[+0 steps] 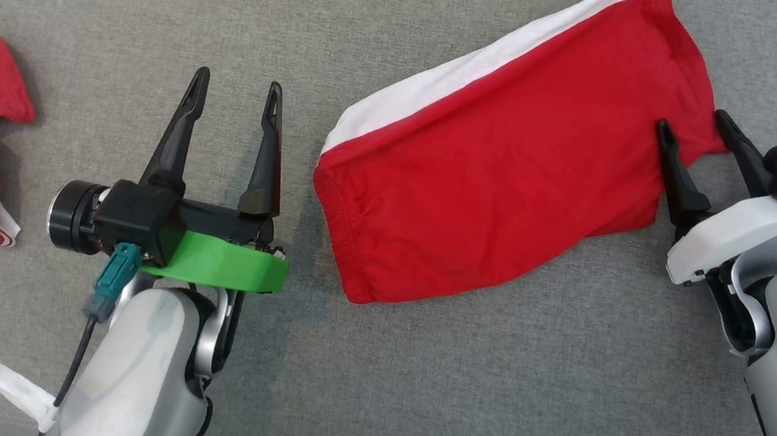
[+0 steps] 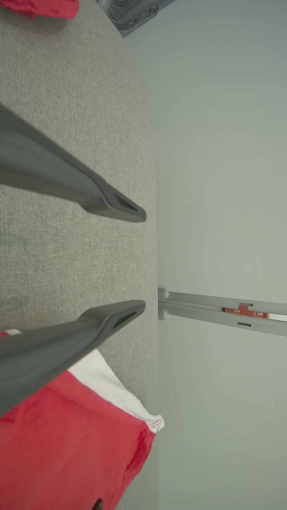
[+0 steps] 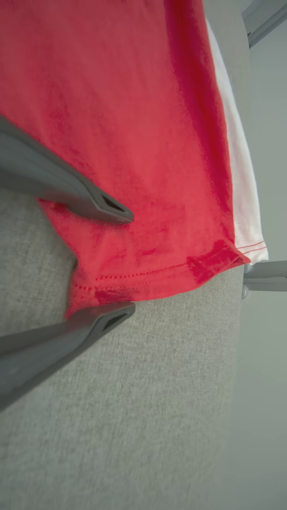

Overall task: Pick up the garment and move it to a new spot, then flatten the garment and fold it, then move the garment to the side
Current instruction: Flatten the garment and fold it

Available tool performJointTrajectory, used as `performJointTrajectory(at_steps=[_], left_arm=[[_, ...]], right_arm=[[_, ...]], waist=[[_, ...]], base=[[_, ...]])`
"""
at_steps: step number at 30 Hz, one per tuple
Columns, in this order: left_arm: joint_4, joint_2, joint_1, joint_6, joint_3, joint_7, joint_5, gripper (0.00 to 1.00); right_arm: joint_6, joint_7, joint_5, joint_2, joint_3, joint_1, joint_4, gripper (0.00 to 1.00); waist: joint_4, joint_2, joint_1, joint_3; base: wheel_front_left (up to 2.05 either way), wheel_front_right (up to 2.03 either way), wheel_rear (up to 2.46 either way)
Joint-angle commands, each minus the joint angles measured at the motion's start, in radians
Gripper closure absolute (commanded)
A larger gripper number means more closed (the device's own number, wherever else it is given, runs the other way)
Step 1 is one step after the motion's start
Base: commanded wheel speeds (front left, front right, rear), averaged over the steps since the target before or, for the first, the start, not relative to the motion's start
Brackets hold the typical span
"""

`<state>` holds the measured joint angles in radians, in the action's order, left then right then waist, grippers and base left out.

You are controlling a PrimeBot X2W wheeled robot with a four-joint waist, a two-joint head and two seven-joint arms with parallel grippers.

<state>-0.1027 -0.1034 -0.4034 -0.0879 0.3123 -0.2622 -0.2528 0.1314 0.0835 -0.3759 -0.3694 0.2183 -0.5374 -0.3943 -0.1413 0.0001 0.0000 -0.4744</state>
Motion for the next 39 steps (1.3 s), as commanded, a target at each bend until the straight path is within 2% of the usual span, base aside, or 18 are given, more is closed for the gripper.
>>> performJointTrajectory(at_steps=[1, 7, 8, 9, 10, 15, 22, 27, 32, 39], left_arm=[[0.001, 0.006, -0.013, 0.007, -0.007, -0.003, 0.007, 0.0], [-0.004, 0.013, -0.002, 0.017, -0.015, -0.003, 0.018, 0.0], [-0.005, 0.014, -0.001, 0.017, -0.016, -0.003, 0.019, 0.0], [-0.006, 0.015, 0.002, 0.018, -0.018, -0.003, 0.021, 0.0], [-0.007, 0.016, 0.005, 0.019, -0.02, -0.003, 0.022, 0.0], [-0.01, 0.019, 0.021, 0.028, -0.029, -0.003, 0.029, 0.0], [-0.012, 0.009, 0.058, 0.027, -0.049, -0.003, 0.038, 0.0], [-0.016, 0.0, 0.092, 0.031, -0.062, -0.003, 0.034, 0.0], [-0.017, -0.001, 0.118, 0.031, -0.065, -0.003, 0.027, 0.0], [-0.015, -0.003, 0.134, 0.031, -0.059, -0.003, 0.023, 0.0]], right_arm=[[-0.001, -0.012, -0.015, 0.0, 0.006, -0.021, -0.031, 0.0], [-0.001, -0.085, -0.078, 0.029, 0.083, -0.056, -0.125, 0.0], [0.0, -0.096, -0.091, 0.033, 0.099, -0.059, -0.131, 0.55], [0.0, -0.104, -0.106, 0.036, 0.116, -0.062, -0.136, 0.86], [0.0, -0.104, -0.12, 0.036, 0.13, -0.068, -0.138, 1.0], [-0.001, -0.055, -0.168, 0.029, 0.155, -0.066, -0.133, 1.0], [-0.001, 0.048, -0.201, 0.041, 0.115, 0.031, -0.095, 1.0], [-0.001, 0.094, -0.189, 0.066, 0.035, 0.16, -0.042, 1.0], [-0.001, 0.109, -0.154, 0.116, -0.088, 0.311, 0.042, 1.0], [-0.001, 0.042, -0.082, 0.185, -0.188, 0.424, 0.175, 1.0]], waist=[[-0.007, -0.0001, 0.0, -0.004], [-0.003, -0.0001, 0.0, 0.01], [-0.002, -0.0001, 0.0, 0.013], [-0.001, -0.0001, 0.0, 0.018], [0.001, -0.0001, 0.0, 0.022], [0.008, -0.0001, 0.0, 0.043], [0.045, -0.0001, 0.0, 0.088], [0.078, -0.0001, 0.0, 0.127], [0.098, -0.0001, 0.0, 0.157], [0.113, -0.0001, 0.0, 0.168]], base=[[0.0, 0.0, 0.0], [0.0, 0.0, 0.0], [0.0, 0.0, 0.0], [0.0, 0.0, 0.0], [0.0, 0.0, 0.0], [0.0, 0.0, 0.0], [0.0, 0.0, 0.0], [0.0, 0.0, 0.0], [0.0, 0.0, 0.0], [0.0, 0.0, 0.0]])
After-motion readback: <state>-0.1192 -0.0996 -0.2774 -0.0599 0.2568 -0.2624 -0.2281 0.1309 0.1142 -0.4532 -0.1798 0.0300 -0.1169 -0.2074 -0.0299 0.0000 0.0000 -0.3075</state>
